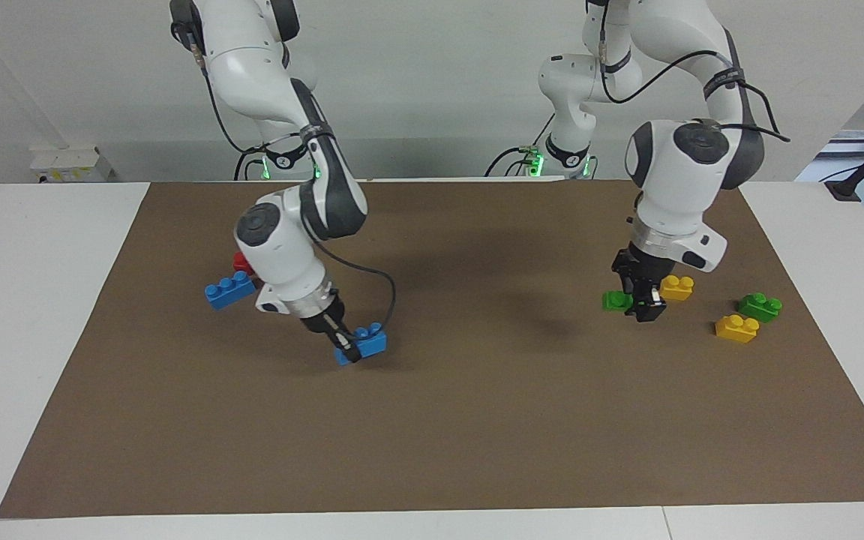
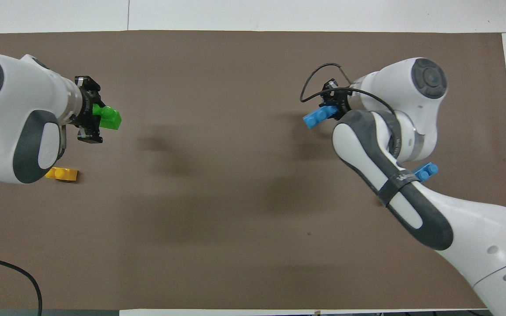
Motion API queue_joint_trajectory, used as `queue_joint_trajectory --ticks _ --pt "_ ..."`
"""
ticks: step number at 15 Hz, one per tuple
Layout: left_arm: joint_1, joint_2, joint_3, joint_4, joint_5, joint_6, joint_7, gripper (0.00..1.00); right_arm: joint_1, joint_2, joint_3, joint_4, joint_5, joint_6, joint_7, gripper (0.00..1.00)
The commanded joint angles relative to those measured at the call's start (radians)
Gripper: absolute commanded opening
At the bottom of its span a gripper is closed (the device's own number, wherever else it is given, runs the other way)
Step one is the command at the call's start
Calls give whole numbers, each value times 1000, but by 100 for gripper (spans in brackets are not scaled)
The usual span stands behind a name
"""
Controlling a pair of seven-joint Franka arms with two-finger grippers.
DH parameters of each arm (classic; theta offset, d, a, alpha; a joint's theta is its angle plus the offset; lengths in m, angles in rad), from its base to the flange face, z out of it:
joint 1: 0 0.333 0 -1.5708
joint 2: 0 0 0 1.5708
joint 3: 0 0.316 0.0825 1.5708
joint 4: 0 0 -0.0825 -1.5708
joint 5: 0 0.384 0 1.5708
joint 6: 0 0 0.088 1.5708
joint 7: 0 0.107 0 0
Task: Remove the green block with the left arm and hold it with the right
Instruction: 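Carry the green block outward with the left gripper while the right gripper carries blue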
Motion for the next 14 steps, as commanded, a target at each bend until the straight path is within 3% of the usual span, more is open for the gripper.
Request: queue_joint_trajectory --ticks 1,6,11,14 --pt "101 27 -10 -55 -40 130 218 0 -161 -1 20 -20 -33 -15 -210 0" --pt "164 162 -10 -50 -45 349 336 0 -311 4 21 -52 62 -118 -220 0" --pt "188 247 -12 -46 -45 495 362 0 -326 -1 18 -75 163 -155 -193 0" --pt "187 267 -12 -52 -45 512 377 0 -325 -6 18 -92 168 -155 -133 0"
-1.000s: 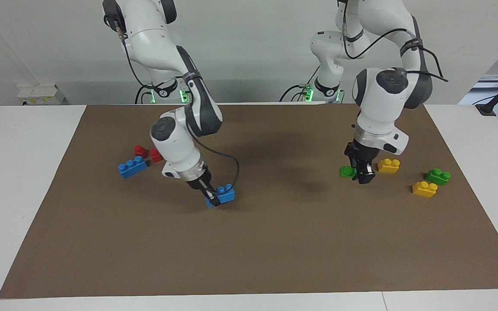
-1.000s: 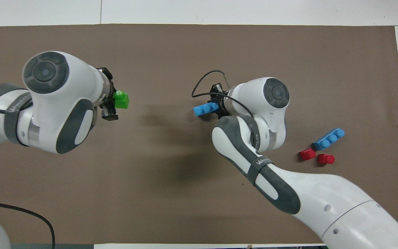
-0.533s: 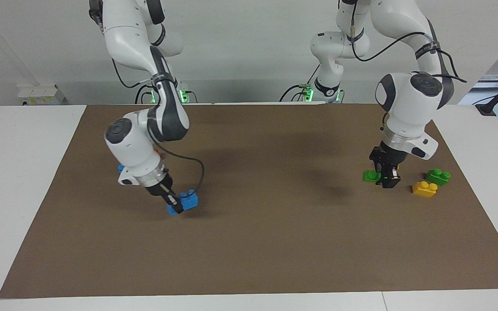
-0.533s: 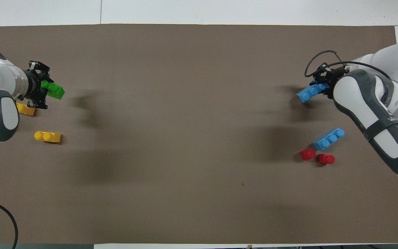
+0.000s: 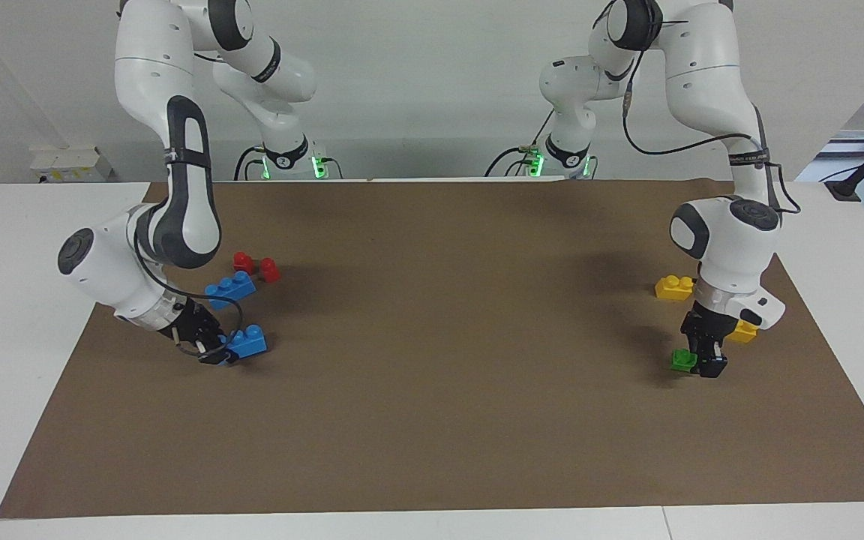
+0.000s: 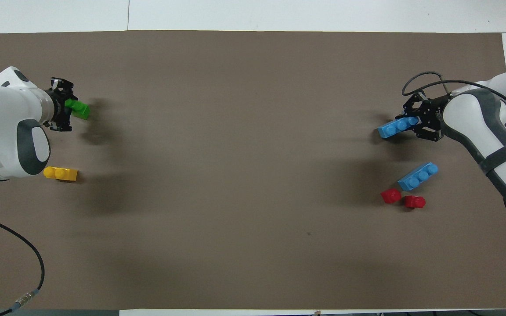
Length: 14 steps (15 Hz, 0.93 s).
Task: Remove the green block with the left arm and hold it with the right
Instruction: 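Carry the green block outward with the left gripper while the right gripper carries blue, then set down the green block with the left gripper while the right gripper releases blue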
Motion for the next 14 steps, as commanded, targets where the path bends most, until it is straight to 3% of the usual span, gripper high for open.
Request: queue_joint_trajectory --ticks 1,6,7,8,9,10,12,14 --pt "10 25 -10 -4 -18 46 54 0 -15 -16 16 -33 21 -5 51 0" --pt "13 23 -6 -47 -19 80 131 0 -11 -32 14 -75 24 9 103 0" --pt "13 22 -6 -53 -19 81 143 18 -8 -32 14 -75 29 9 105 0" --pt "13 22 -5 -53 -21 80 145 62 -6 -32 14 -76 29 12 105 21" --pt "13 22 -5 -53 -19 78 145 93 -6 -32 14 -76 29 17 105 56" --pt "13 20 -5 -53 -19 72 146 100 -3 -32 14 -75 29 26 105 71" --pt "11 19 -5 -52 -19 60 166 100 -3 -30 14 -69 21 29 93 92" --pt "11 17 -3 -47 -18 44 175 100 -3 -29 14 -49 4 28 85 98"
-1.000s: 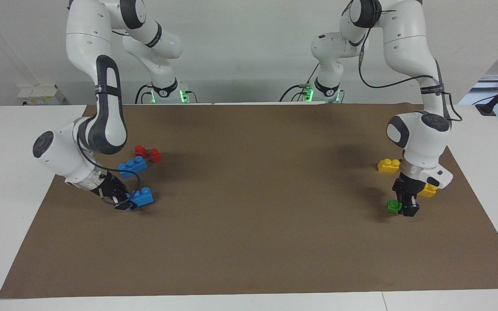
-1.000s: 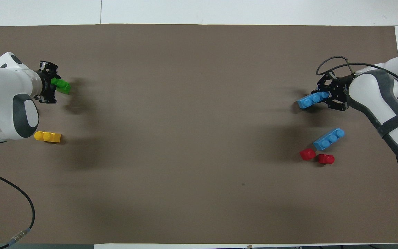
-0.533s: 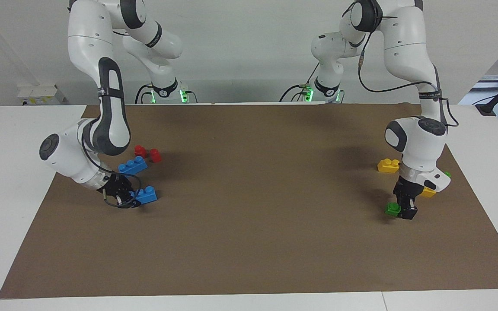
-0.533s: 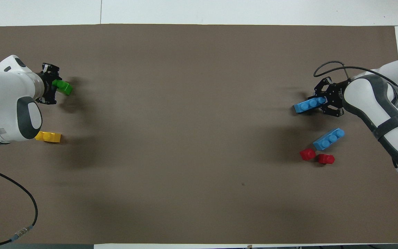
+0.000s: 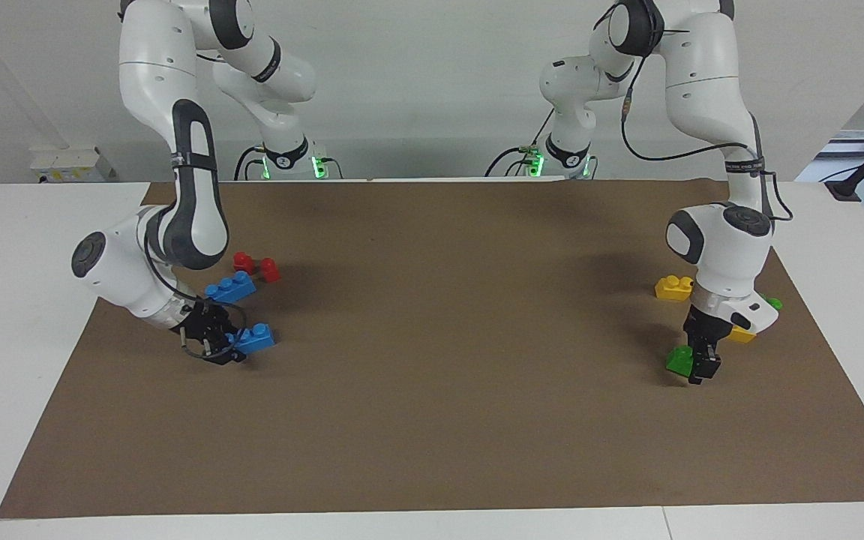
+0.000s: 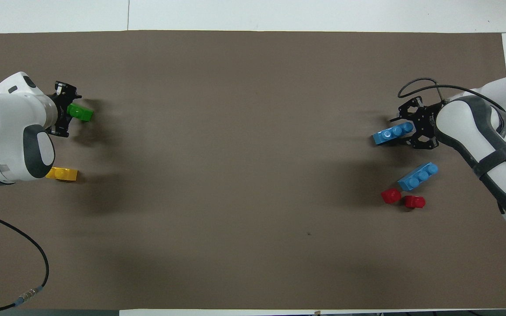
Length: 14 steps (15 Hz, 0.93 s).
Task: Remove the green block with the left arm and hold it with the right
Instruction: 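Set down the green block with the left gripper while the right gripper releases blue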
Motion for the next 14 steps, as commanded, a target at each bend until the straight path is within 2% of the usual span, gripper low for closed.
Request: queue_joint_trajectory --ticks 1,5,9,14 --pt "6 0 -6 -12 -18 -20 44 100 -5 -22 9 11 -13 9 -26 100" --pt "8 -20 -4 -6 -13 -59 54 100 3 -34 11 58 -108 -22 -45 100" --pt "6 -85 -4 94 -10 -304 135 100 11 -94 11 59 -182 -69 -218 100" --pt "-10 -171 -7 212 -5 -569 258 100 11 -242 20 82 -286 -210 -482 100"
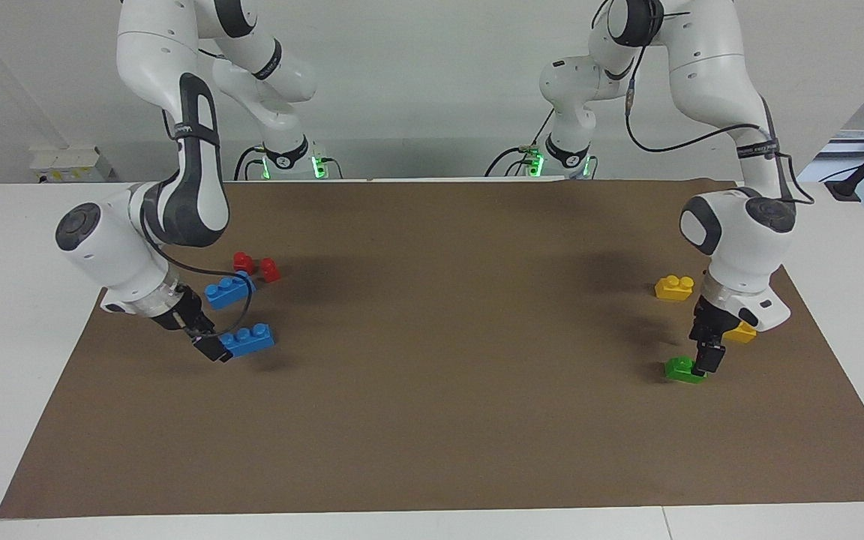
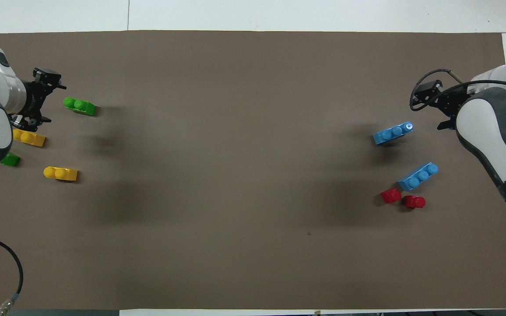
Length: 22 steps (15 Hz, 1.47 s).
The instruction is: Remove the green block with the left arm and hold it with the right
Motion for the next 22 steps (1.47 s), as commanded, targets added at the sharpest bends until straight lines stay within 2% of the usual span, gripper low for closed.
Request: queue_joint_trajectory --ticks 1,5,8,13,17,22 --pt "-9 -40 -4 71 -5 -144 95 100 -5 -102 9 30 -42 -126 -161 100" --pt "-9 -82 -8 168 -4 -292 302 100 -5 -188 13 192 -91 -412 -333 100" --pt "-9 -132 -15 200 -4 -382 478 100 -4 -189 27 315 -141 -590 -419 100" --pt "-11 -247 -21 200 -5 -582 762 100 65 -200 49 296 -169 -577 -398 100" --pt "-20 -307 -24 197 -11 -721 900 100 65 -242 49 195 -169 -456 -385 100" --pt "-40 -341 -24 159 -11 -766 924 100 64 -235 49 208 -169 -438 -387 100"
